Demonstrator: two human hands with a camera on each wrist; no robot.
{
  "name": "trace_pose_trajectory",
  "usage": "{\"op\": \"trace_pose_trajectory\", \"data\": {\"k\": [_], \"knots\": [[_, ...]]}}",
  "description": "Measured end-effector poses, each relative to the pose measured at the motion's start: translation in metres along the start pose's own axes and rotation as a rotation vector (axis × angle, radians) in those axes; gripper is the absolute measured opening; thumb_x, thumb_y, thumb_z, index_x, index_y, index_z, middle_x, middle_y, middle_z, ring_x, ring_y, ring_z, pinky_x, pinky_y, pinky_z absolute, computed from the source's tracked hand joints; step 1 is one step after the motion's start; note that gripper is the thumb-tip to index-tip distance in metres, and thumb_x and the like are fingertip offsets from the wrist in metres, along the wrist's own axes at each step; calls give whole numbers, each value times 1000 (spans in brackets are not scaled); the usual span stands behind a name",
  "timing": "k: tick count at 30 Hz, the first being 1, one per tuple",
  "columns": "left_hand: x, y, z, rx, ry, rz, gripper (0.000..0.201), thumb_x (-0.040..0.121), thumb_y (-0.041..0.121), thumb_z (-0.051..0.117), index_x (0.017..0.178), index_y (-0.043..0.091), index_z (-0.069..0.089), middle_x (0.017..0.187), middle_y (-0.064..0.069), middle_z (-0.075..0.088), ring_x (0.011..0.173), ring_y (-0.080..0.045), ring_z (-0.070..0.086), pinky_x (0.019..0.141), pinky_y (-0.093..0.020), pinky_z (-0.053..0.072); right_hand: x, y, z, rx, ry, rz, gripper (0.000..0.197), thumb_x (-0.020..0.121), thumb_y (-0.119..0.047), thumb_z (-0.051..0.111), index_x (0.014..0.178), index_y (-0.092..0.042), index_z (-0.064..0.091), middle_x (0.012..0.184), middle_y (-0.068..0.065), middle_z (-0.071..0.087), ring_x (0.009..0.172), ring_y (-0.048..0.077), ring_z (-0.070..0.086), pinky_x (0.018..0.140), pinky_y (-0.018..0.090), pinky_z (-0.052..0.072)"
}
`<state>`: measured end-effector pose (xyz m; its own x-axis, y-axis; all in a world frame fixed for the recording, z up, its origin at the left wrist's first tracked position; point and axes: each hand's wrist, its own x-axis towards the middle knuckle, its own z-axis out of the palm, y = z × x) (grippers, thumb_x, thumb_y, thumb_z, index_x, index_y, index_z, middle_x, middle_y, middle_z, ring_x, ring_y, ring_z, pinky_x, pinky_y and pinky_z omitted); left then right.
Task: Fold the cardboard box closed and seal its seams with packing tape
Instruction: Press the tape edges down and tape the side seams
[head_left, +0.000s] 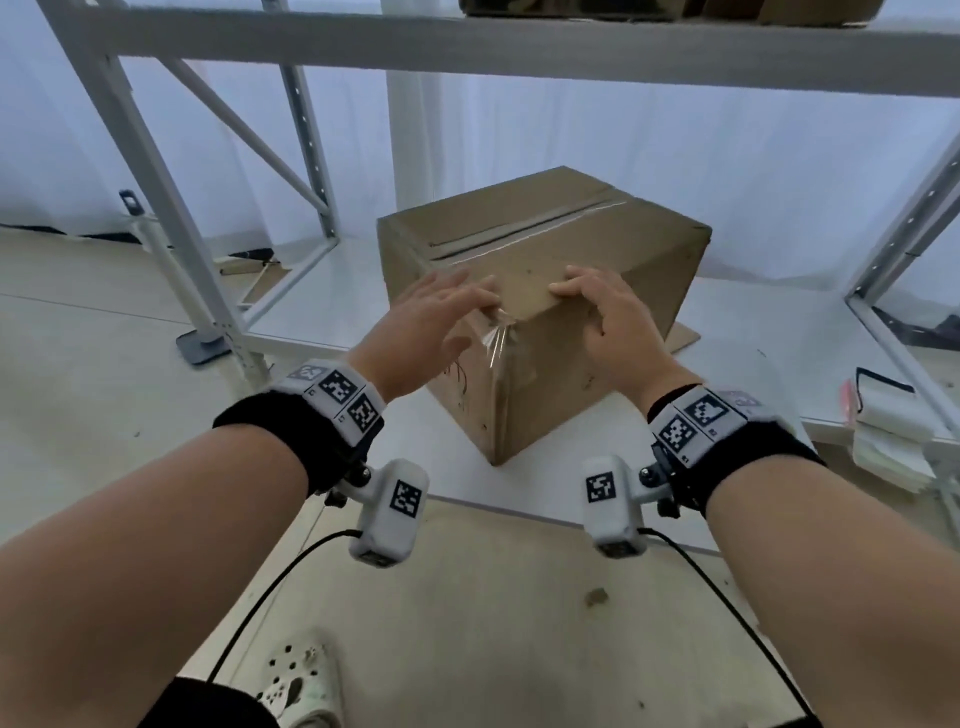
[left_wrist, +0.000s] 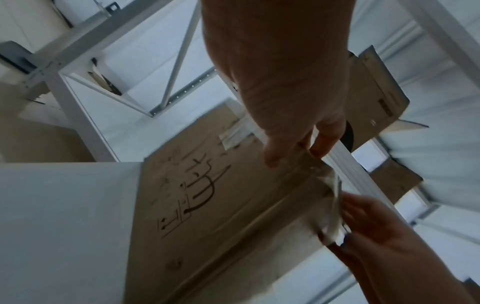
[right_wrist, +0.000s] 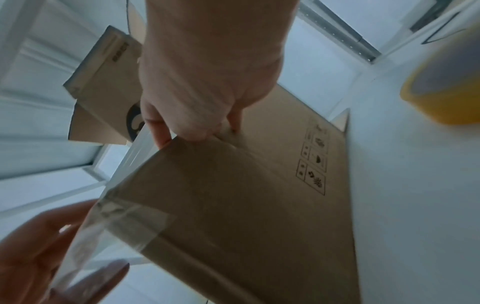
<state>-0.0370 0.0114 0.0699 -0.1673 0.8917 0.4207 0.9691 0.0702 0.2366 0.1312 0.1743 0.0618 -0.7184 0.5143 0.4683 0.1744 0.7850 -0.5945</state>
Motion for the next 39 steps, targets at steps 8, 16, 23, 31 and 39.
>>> {"op": "trace_pose_trajectory", "data": {"k": [8,16,23,31,39], "knots": [[2,27,11,177,125,-75,37,94,29,54,131,32,53,138,9,51,126,-16,44,103,-34,21,-10,-26,1,85,100,-57,41,88,-35,45,117,-11,60,115,-1,54,113,16,48,101,32,39],[20,62,30,226,113,-128,43,93,26,55,134,34,47,139,13,47,129,-14,39,105,-38,23,-55,-7,-19,-434,-16,71,78,71,-55,71,131,-14,43,128,5,44,119,25,44,99,38,31],[20,57,15,230,-23,-22,46,95,40,47,141,38,38,143,14,43,129,-15,36,105,-37,17,-59,-16,-10,-618,56,88,41,89,-39,57,121,-12,59,122,7,59,112,28,53,96,40,31],[27,66,18,291,-49,-57,40,100,41,35,139,46,38,139,11,43,123,-20,37,101,-40,23,-56,-26,5,-631,31,215,32,101,-24,34,102,-15,65,104,2,67,97,25,59,91,35,30],[33,69,21,227,-5,-94,36,98,43,41,134,45,47,129,9,48,119,-20,39,97,-39,22,-61,-17,-13,-696,-41,236,36,102,-27,31,101,-17,66,99,3,68,93,25,60,94,34,28]]}}
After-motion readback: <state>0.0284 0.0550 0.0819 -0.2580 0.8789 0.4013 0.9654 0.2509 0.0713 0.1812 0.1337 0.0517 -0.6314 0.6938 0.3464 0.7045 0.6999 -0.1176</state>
